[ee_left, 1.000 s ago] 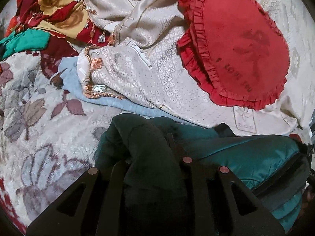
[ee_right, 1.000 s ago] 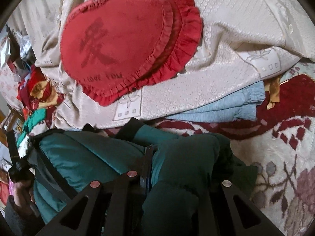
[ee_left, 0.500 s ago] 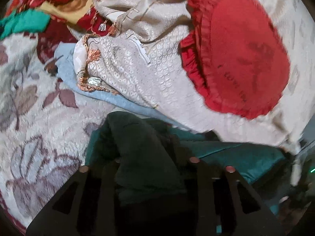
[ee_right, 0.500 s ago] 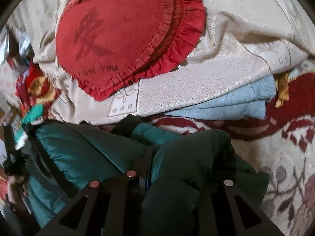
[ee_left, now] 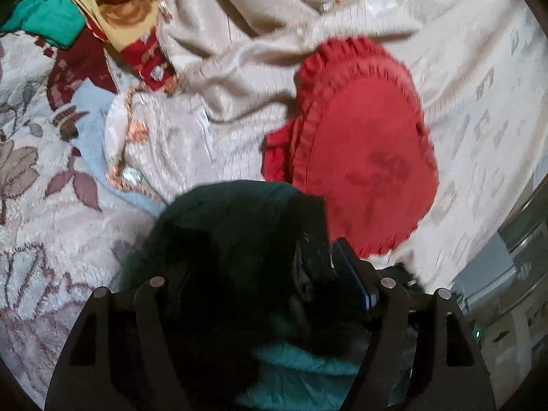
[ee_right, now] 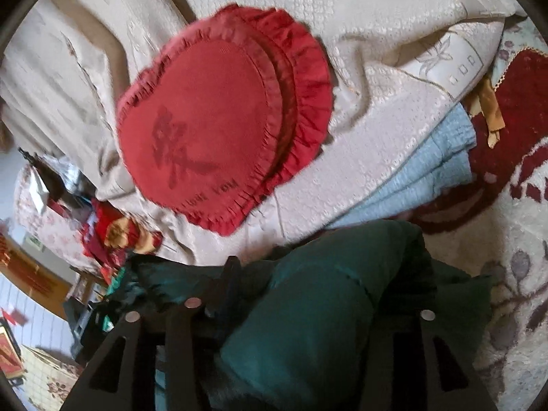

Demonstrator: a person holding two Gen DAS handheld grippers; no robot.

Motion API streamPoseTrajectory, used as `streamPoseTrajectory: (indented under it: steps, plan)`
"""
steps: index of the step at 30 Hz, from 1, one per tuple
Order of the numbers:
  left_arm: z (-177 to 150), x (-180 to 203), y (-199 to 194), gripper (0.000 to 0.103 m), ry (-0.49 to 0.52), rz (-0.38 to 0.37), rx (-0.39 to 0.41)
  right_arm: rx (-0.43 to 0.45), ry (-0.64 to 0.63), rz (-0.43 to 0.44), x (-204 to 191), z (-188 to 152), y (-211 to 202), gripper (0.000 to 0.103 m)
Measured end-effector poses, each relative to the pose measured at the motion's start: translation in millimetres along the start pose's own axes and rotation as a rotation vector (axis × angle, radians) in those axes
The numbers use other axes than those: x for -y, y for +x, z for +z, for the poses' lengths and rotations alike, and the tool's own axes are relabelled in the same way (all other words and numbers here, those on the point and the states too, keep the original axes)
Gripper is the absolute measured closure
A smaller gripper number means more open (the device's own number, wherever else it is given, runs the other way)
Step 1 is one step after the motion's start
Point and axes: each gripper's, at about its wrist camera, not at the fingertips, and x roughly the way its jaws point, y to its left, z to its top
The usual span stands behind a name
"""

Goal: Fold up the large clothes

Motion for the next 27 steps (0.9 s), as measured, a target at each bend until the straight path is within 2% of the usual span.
streamPoseTrajectory:
  steps: [5, 9, 11, 17, 19, 20, 22, 23, 25, 27]
  plan:
    - [6, 4, -12, 0.031, 0.020, 0.017, 0.081, 0.055, 0.005, 0.037, -5, 3, -10, 0.048]
    - [3, 10, -6, 0.031, 0.060, 0.035, 0.073, 0.114, -0.068, 0.045, -22, 5, -20, 0.045]
    - [0, 16, -3, 0.030, 0.098, 0.061, 0.078, 0.137, -0.101, 0.058, -29, 6, -24, 0.039]
    - [2, 30, 10, 0.030, 0.176, 0.105, 0.083, 0.169, -0.189, 0.011, -43, 8, -24, 0.037]
    - [6, 36, 16, 0.030, 0.198, 0.150, 0.094, 0.171, -0.230, -0.036, -49, 11, -18, 0.035]
    - [8, 37, 21, 0.030, 0.203, 0.159, 0.092, 0.144, -0.288, -0.110, -56, 14, -10, 0.035]
    - [9, 39, 30, 0.030, 0.214, 0.199, 0.068, 0.079, -0.403, -0.180, -68, 18, 5, 0.035]
    - [7, 41, 38, 0.030, 0.229, 0.231, 0.043, 0.038, -0.468, -0.252, -76, 18, 18, 0.035]
    - [3, 44, 51, 0.030, 0.275, 0.267, -0.009, -0.025, -0.521, -0.315, -83, 17, 37, 0.035]
    - [-5, 49, 65, 0.030, 0.338, 0.310, -0.045, -0.082, -0.532, -0.334, -84, 16, 51, 0.035]
